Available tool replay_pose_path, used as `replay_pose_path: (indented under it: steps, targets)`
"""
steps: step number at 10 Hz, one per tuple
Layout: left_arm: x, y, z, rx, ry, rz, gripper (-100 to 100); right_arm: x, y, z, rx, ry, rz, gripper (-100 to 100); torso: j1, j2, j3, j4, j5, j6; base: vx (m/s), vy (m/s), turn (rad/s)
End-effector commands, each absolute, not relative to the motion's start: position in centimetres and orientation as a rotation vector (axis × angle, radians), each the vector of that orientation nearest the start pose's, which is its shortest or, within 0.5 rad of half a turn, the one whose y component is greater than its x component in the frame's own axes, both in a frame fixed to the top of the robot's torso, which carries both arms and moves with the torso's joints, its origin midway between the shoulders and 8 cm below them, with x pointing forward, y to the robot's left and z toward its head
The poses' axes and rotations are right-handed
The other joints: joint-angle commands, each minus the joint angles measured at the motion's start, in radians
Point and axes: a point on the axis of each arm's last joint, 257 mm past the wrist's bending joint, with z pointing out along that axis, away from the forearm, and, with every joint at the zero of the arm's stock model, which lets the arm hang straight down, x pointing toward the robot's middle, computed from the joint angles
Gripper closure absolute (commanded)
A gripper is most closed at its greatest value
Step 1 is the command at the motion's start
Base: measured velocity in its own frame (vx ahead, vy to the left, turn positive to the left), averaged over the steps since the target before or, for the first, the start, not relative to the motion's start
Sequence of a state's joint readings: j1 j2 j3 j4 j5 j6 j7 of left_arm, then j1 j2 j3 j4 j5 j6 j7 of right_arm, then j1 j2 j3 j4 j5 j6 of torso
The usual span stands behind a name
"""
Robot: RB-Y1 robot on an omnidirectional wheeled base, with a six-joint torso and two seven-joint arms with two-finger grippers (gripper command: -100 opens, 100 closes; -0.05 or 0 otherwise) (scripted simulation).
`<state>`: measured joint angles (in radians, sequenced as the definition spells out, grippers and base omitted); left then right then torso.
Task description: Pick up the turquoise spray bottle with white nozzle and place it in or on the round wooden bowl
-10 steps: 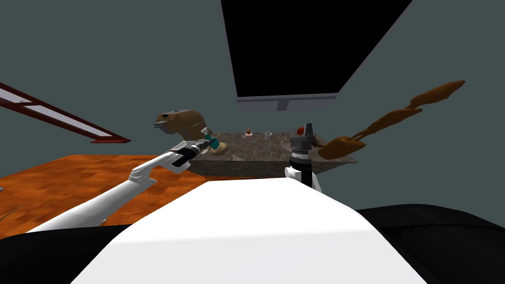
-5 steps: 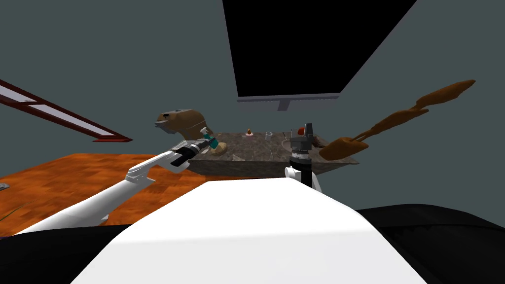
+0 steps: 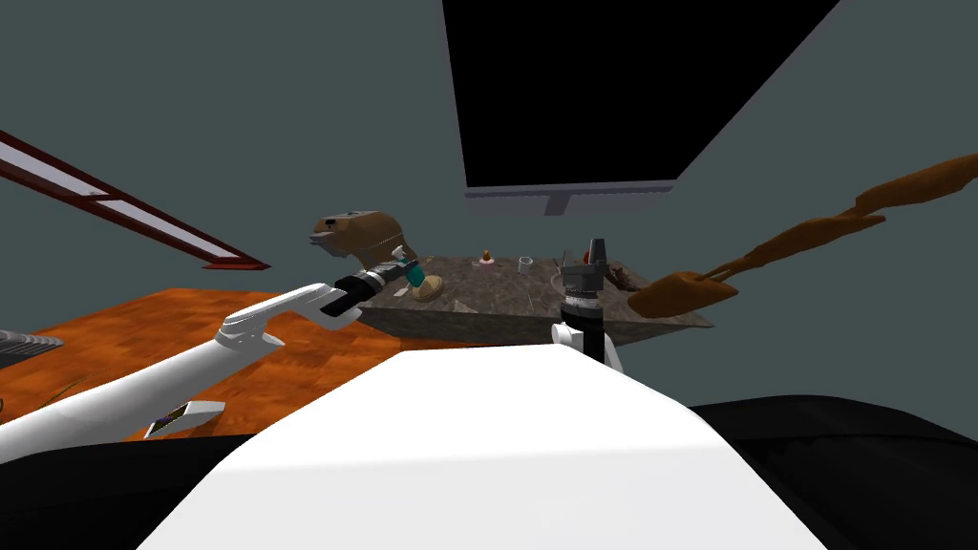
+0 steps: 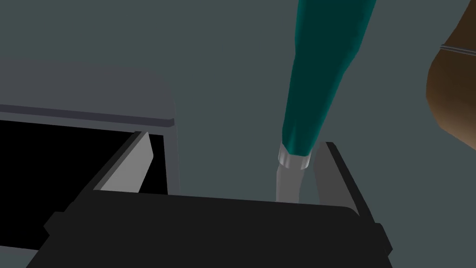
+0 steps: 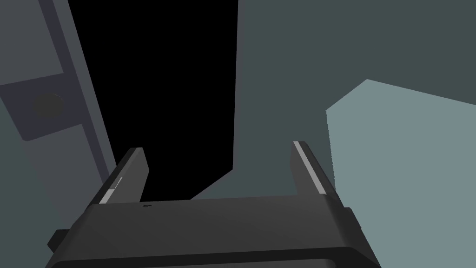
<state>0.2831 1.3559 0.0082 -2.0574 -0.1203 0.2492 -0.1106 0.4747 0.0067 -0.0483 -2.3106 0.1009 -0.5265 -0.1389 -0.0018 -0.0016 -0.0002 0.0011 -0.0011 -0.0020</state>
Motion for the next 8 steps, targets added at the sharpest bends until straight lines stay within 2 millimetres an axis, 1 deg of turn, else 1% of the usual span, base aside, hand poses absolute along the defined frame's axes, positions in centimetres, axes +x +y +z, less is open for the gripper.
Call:
replay_pose_path:
  steps: [1,2,3,8]
  targets:
    - [48.46,38.37,-5.94,0.100,1.746,-0.126,-100,33.40,-27.72,5.02,0.580,0.580,1.346,0,0.000,0.000,0.000,0.000,0.000,0.000,-0.006,-0.006,0.018]
    - [48.56,38.67,-6.26,0.097,1.745,-0.121,-100,33.40,-27.72,5.03,0.580,0.580,1.346,0,-0.001,0.001,0.001,0.000,0.000,0.000,0.000,0.000,0.000]
    - [48.57,38.64,-6.18,0.096,1.746,-0.122,0,33.40,-27.72,5.03,0.580,0.580,1.346,0,-0.001,0.001,0.001,0.000,0.000,0.000,0.000,0.000,0.000]
    - [48.57,38.64,-6.19,0.096,1.746,-0.122,0,33.40,-27.72,5.03,0.580,0.580,1.346,0,-0.001,0.001,0.001,0.000,0.000,0.000,0.000,0.000,0.000]
